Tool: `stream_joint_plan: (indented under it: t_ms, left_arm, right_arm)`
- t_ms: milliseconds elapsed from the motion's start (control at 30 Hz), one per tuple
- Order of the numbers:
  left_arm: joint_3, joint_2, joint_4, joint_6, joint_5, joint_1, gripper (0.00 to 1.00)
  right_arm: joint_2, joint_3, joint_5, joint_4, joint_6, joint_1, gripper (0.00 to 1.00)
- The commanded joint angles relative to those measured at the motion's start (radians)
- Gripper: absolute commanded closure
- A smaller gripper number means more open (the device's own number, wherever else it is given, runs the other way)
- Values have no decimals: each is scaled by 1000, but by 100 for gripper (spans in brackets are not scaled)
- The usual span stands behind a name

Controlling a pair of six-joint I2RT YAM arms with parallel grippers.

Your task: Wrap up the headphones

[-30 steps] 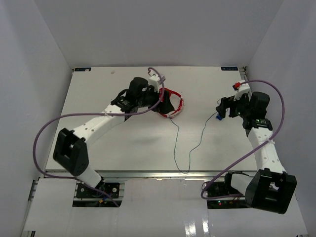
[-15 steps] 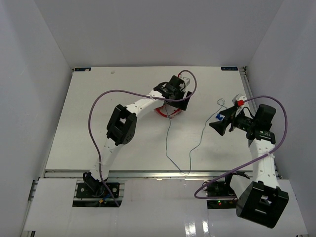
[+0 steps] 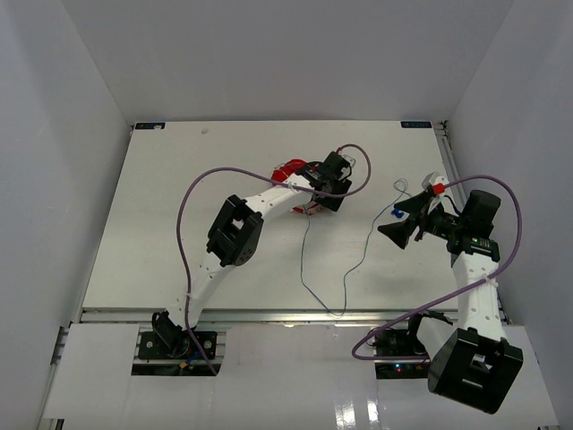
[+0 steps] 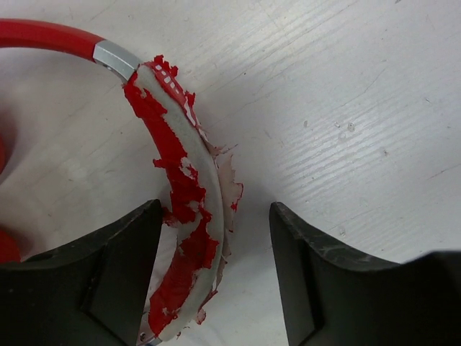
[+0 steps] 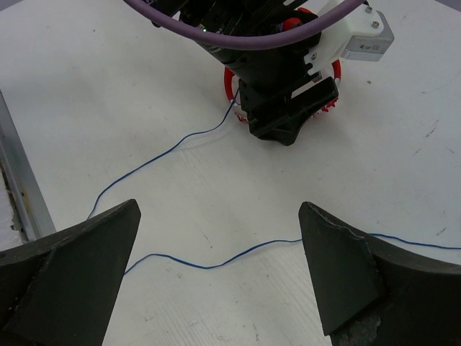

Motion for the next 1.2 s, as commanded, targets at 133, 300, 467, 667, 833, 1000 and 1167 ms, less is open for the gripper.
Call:
stream_joint_plan:
  t_ms: [133,300,467,667,833,1000,1167]
  left_arm:
    - [29,12,13,7,-56,-14,52]
    - [43,0,30,-14,-3,-13,83]
    - [85,-77,58,-70,101,7,100]
    - [74,-276,181,-273,374,95,100]
    - [-208,-533,533,-620,709,243,100]
    - [-715,-692,1178,-1099,910,396,100]
    - [-986,-684,1655,-1462,981,499,100]
  right_arm:
    - [-8,4,-63,-4,13,-25,3]
    - [-16,3,-86,-4,17,-40,3]
    - [-28,-3,-130,-6,20,-61,3]
    - [-46,-14,-209,-8,10,-72,3]
    - [-46,-16,-214,-10,10,-73,3]
    - [-48,-19,-219,-9,12,-76,3]
    - [-50,-20,-219,-9,12,-78,3]
